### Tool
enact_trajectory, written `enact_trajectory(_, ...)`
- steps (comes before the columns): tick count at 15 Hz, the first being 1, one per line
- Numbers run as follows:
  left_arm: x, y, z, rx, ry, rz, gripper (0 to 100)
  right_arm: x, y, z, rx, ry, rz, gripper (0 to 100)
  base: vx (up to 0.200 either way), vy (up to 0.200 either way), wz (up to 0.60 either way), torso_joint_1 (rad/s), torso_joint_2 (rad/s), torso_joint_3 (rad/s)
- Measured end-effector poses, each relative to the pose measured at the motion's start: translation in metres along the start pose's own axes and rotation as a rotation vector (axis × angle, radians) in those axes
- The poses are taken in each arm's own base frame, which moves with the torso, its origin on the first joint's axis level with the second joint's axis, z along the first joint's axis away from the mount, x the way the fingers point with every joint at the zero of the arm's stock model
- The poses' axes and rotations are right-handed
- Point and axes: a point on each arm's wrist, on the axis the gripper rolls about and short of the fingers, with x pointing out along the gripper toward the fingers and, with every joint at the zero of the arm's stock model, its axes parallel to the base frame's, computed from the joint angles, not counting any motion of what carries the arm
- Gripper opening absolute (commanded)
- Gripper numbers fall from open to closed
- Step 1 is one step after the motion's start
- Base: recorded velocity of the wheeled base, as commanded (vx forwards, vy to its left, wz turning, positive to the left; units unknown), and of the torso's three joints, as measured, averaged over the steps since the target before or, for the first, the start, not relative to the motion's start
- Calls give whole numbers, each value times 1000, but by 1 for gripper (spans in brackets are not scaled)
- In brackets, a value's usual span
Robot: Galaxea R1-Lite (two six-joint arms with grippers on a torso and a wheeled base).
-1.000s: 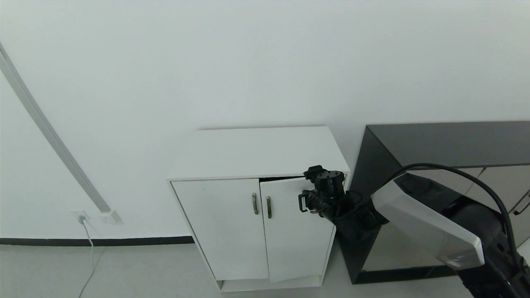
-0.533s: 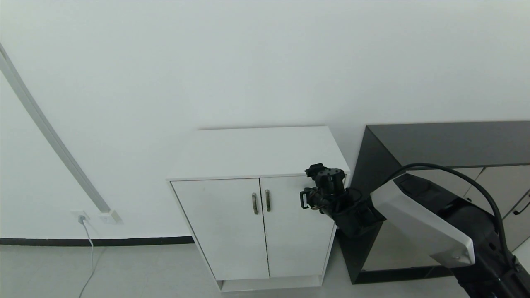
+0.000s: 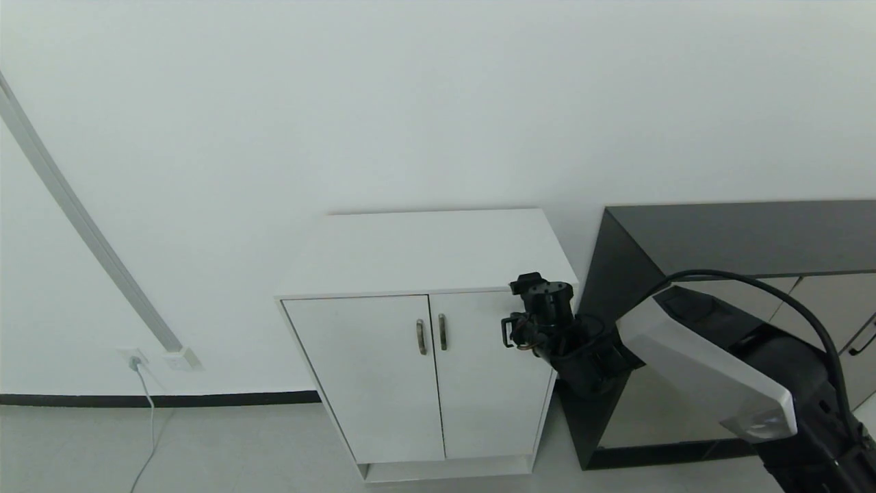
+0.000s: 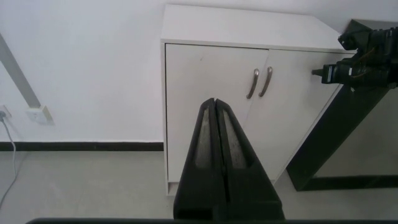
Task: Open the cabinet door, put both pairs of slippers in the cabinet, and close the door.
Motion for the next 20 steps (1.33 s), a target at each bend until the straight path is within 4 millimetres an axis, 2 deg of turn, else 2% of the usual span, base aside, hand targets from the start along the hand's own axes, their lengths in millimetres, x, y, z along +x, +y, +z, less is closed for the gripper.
enact_trajectory(2,0,0,0,0,-1,0,0,-9,0,3,1,-9,4,0,0,0,0,0,0,0)
enact_trajectory(4,0,0,0,0,0,0,0,-27,-4,3,-2,0,2,0,0,0,0,0,0,0)
enact_trajectory(11,0,0,0,1,0,-1,0,-129,-37,27,10,-26,-21,0,0,0,0,0,0,0)
enact_trajectory(13,0,0,0,1,-1,-1,0,-156,-55,35,21,-38,-54,0,0,0,0,0,0,0)
enact_trajectory(16,0,0,0,1,0,-1,0,-190,-94,43,49,-55,-151,0,0,0,0,0,0,0)
enact_trajectory(20,0,0,0,1,0,-1,0,-234,-140,41,74,-59,-290,0,0,0,0,0,0,0)
